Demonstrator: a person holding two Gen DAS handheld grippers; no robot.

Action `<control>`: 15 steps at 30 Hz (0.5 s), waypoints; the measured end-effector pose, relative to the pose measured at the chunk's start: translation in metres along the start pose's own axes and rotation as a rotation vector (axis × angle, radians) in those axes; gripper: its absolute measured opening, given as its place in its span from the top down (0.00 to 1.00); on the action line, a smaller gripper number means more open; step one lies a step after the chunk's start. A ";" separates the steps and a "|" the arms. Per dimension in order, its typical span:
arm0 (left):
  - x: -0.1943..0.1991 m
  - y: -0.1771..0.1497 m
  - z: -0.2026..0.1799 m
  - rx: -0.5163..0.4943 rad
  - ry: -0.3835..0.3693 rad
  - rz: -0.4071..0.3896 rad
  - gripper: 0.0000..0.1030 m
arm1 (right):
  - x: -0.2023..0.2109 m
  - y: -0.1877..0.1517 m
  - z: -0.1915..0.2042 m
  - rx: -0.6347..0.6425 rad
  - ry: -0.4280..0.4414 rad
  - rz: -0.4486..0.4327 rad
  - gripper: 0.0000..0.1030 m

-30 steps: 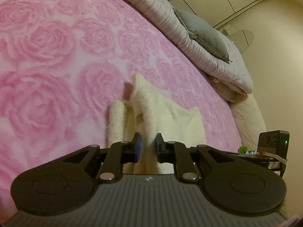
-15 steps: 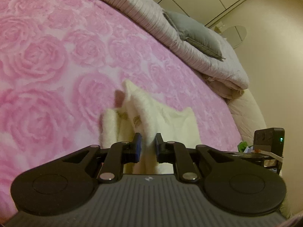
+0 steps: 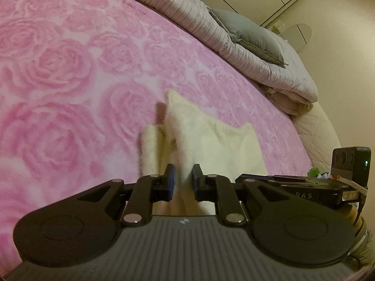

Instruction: Fold clothes

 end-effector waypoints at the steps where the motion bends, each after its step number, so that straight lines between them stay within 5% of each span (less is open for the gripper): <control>1: 0.000 0.000 0.000 0.001 -0.001 0.000 0.88 | 0.000 0.000 0.000 0.000 0.000 0.000 0.70; 15: 0.032 -0.022 -0.002 0.040 -0.042 -0.020 0.86 | -0.003 0.000 0.003 0.014 -0.029 -0.010 0.70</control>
Point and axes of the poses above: each gripper's, at about its wrist camera, not at the fingertips, and x roughly against the way its jaws point, z to its left, y to its top, the point moved 4 cm from there along -x, roughly the way its jaws point, and after that the axes turned 3 degrees about -y, right-handed, at the moved point
